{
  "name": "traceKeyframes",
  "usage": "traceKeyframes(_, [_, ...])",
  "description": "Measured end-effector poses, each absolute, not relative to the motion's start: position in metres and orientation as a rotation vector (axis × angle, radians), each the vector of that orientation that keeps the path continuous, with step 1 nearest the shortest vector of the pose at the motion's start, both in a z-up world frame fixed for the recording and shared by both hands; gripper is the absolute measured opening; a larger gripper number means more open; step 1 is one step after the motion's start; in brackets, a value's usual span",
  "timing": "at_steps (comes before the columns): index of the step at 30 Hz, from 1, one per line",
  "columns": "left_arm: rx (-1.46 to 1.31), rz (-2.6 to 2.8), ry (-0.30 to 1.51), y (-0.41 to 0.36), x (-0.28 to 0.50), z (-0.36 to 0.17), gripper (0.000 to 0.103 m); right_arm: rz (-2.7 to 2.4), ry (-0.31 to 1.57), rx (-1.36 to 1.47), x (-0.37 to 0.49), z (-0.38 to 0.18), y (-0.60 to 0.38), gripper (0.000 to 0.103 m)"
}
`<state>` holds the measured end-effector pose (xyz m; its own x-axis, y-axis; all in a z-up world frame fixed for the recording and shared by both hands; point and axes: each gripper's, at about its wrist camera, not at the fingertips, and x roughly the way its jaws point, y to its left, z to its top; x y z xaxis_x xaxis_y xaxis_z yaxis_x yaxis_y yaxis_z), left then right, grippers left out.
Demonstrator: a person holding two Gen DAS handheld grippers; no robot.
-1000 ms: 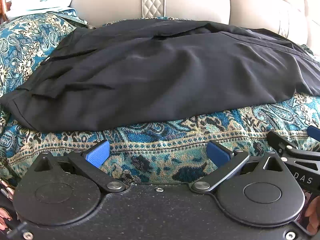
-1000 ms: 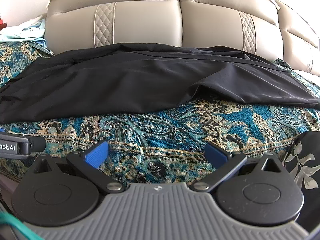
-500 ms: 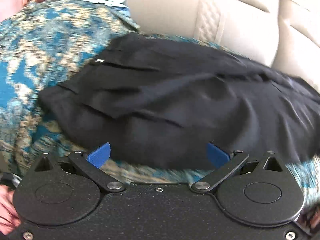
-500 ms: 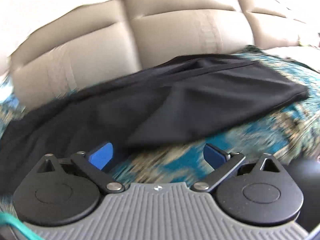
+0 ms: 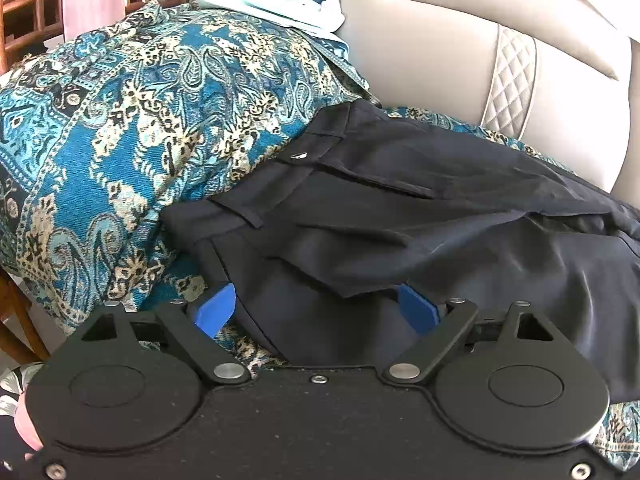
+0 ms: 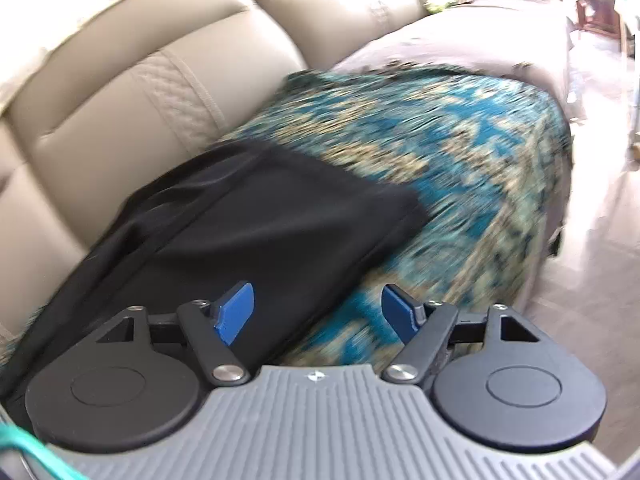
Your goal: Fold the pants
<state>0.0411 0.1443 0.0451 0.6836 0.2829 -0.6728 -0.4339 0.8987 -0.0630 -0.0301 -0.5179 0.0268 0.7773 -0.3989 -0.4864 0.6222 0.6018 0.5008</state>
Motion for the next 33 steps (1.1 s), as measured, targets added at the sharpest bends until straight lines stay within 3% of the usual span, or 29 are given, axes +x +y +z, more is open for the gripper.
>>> traceKeyframes(10, [-0.265,0.454,0.737,0.145,0.039,0.044,0.088,-0.657,0.425,0.771,-0.012,0.016,-0.577,0.058])
traceKeyframes(15, [-0.353,0.466,0.749,0.157,0.037,0.041,0.086,-0.657,0.430,0.766,-0.006,0.019,-0.577,0.056])
traceKeyframes(17, [-0.392,0.465,0.733,0.162,0.035,0.041,0.071,-0.651,0.426,0.782,-0.007,0.020,-0.575,0.056])
traceKeyframes(18, [-0.416,0.466,0.727,0.166,0.035,0.041,0.069,-0.644,0.425,0.786,-0.007,0.019,-0.573,0.056])
traceKeyframes(27, [-0.528,0.505,0.694,0.193,0.038,0.041,0.068,-0.667,0.424,0.785,-0.008,0.018,-0.572,0.057])
traceKeyframes(31, [-0.561,0.536,0.709,0.205,0.043,0.034,0.064,-0.674,0.439,0.724,0.000,0.021,-0.574,0.043])
traceKeyframes(33, [-0.578,0.560,0.730,0.209,0.047,0.028,0.042,-0.678,0.439,0.706,0.004,0.022,-0.575,0.026])
